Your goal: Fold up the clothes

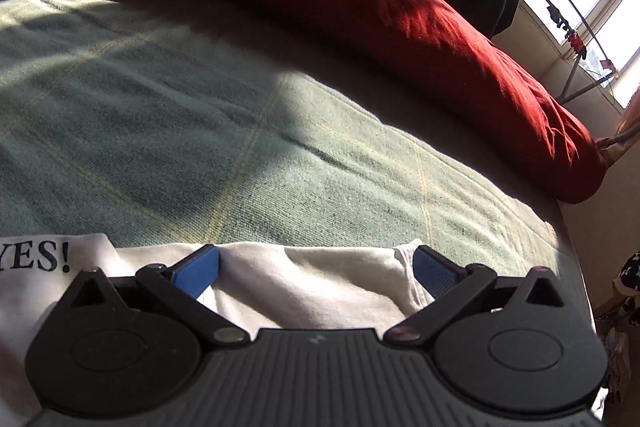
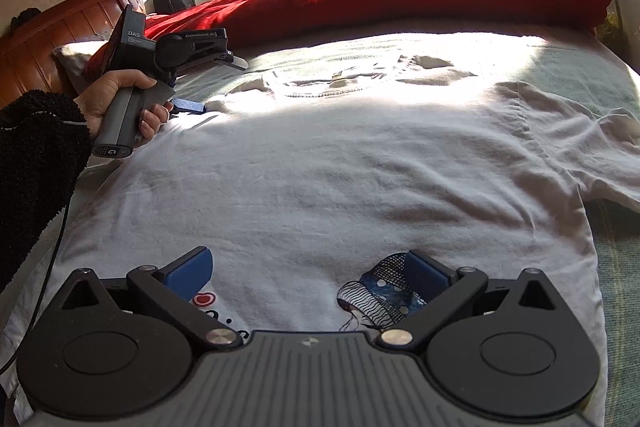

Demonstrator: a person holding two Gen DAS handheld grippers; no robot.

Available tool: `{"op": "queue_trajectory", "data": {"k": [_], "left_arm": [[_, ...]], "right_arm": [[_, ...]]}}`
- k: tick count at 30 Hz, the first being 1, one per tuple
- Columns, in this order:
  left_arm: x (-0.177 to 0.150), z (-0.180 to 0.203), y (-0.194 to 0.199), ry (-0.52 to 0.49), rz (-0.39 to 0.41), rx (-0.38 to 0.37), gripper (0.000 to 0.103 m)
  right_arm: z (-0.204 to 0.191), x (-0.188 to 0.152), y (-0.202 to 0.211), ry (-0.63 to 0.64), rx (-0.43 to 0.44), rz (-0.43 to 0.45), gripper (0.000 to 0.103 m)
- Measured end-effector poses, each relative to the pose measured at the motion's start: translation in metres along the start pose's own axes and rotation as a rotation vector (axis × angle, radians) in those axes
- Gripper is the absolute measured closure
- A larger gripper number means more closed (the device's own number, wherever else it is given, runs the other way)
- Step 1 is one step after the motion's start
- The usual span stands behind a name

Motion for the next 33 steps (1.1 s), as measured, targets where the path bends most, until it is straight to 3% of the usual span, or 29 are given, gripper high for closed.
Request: {"op": "queue_trajectory", "data": {"k": [3, 5, 11, 14, 18, 24, 26, 30, 33], "left_arm": [[0.002, 0.005, 0.005, -0.019, 0.003, 0.052, 0.001], [-0.006, 0.017, 0.016, -0.057, -0.020, 0.050, 0.001], [-0.052, 0.063, 0.037, -0.209, -0.139, -0.102, 0.001], [-0.057, 0.059, 0.018, -0.216, -0.156, -0.041, 0.001], [-0.038, 0.042, -0.008, -0.167, -0.093, 0.018, 0.001], [-0.015, 0.045, -0.009, -0.169, -0.040, 0.128, 0.001], [-0.018, 0.062, 0.005, -0.201, -0.025, 0.091, 0.001], [-0.042, 0.099, 0.017, -0.271, -0.094, -0.023, 0.001], [-0.058, 0.110, 0.005, -0.294, -0.155, -0.023, 0.001]], "right_arm": [[0.001, 0.001, 0.002, -0.002, -0.005, 0.006, 0.000], [0.002, 0.002, 0.004, -0.010, -0.007, 0.011, 0.000], [0.005, 0.005, 0.010, -0.033, -0.013, 0.029, 0.000], [0.006, 0.005, 0.009, -0.037, -0.019, 0.027, 0.000], [0.007, 0.004, 0.006, -0.032, -0.023, 0.021, 0.000], [0.008, 0.004, 0.007, -0.031, -0.027, 0.020, 0.000], [0.009, 0.005, 0.008, -0.038, -0.024, 0.024, 0.000], [0.009, 0.006, 0.014, -0.057, -0.012, 0.033, 0.000], [0.008, 0.005, 0.015, -0.055, -0.012, 0.026, 0.000]]}}
Point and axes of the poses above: each gripper's, at about its wrist camera, not at the fingertips, and y roughly against the way its jaws point, z to its right, x to its top, the point moved 10 cm from there along -y, roughly the way its jaws point, and after that the axes turned 1 degree about y, right-handed, at the moved point
